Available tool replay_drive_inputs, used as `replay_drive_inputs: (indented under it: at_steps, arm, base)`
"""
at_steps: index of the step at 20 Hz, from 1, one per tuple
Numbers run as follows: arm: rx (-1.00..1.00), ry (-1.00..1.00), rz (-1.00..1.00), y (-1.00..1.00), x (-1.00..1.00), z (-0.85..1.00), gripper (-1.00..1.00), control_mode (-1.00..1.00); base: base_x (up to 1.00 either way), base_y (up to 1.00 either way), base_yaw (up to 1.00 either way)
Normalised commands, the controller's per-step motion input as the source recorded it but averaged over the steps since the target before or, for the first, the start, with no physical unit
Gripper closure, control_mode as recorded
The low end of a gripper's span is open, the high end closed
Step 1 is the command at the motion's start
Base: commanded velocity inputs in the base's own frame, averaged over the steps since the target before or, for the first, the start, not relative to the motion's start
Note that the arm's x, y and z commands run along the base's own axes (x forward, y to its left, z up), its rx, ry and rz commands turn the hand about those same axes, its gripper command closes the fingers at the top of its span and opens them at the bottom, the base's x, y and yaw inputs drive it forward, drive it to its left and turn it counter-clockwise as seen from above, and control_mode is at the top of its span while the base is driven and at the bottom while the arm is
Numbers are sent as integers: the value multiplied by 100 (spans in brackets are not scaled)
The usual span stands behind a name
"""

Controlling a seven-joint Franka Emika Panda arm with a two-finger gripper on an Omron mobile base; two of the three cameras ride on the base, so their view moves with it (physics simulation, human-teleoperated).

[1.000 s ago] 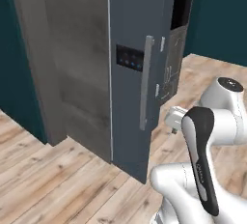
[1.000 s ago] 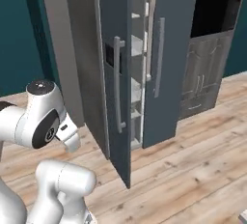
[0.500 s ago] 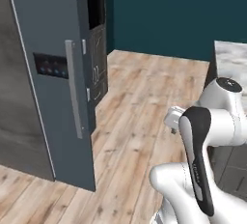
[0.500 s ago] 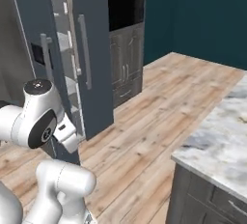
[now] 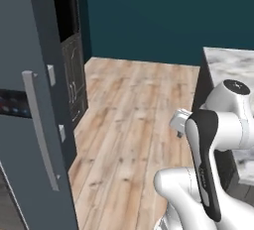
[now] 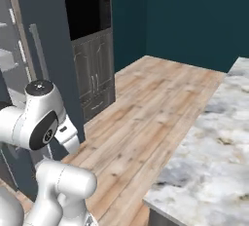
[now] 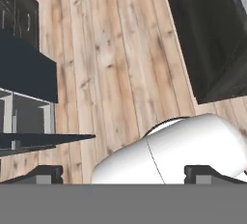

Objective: Take the bell pepper, peach, and chicken drumstick from the freezer and place them in the bowl on the counter.

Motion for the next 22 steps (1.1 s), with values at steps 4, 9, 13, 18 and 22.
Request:
replay_drive_inputs:
  at_steps: [4,9,13,18,22]
  arm:
    - [0,0,0,0,0,0,-100,100]
    - [0,0,0,0,0,0,-100,100]
    - [0,0,0,0,0,0,-100,100]
    - [0,0,0,0,0,0,-100,100]
    - [0,0,0,0,0,0,-100,100]
  base:
    - [100,0,-27]
    - [99,2,-12]
    - [89,24,20]
    - [51,37,43]
    - [-1,50,76]
